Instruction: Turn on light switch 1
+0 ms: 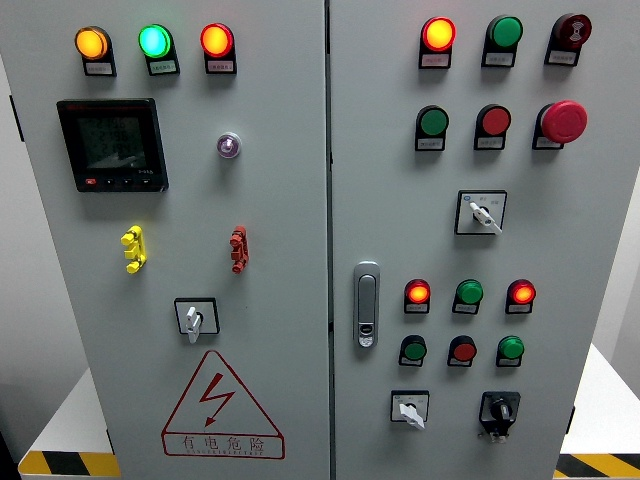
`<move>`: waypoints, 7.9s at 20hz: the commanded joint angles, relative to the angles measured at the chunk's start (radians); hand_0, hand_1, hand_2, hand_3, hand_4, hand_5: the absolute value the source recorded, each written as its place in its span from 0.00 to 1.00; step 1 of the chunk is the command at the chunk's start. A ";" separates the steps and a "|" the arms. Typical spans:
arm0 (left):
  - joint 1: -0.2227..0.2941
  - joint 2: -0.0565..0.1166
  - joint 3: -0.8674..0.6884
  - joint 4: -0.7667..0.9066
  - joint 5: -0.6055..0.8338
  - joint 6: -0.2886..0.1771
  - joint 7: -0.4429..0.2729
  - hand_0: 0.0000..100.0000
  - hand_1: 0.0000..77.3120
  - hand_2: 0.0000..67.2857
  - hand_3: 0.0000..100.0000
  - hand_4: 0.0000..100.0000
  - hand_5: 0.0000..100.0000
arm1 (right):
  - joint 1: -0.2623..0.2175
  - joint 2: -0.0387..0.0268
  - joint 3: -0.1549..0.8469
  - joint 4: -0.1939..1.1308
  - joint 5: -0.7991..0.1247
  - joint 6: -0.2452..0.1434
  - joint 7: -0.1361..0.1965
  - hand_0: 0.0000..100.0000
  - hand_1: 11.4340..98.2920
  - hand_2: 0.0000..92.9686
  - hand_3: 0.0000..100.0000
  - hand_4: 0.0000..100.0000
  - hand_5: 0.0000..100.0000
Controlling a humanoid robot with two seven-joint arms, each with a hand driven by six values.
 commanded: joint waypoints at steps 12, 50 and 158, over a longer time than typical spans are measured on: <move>0.000 0.000 -0.004 0.003 0.050 0.041 -0.037 0.00 0.00 0.00 0.00 0.00 0.00 | 0.000 -0.0008 0.000 0.002 0.000 0.000 0.000 0.00 0.10 0.00 0.20 0.19 0.10; 0.008 -0.026 -1.556 -0.484 1.634 0.139 -0.145 0.00 0.04 0.09 0.00 0.00 0.07 | 0.000 0.0008 0.000 0.000 0.000 0.000 0.000 0.00 0.09 0.00 0.20 0.19 0.10; -0.517 -0.037 -1.478 -1.609 1.367 0.397 0.592 0.00 0.74 0.68 0.88 1.00 0.78 | 0.000 -0.0008 0.000 0.000 0.000 0.000 0.000 0.00 0.10 0.00 0.20 0.19 0.10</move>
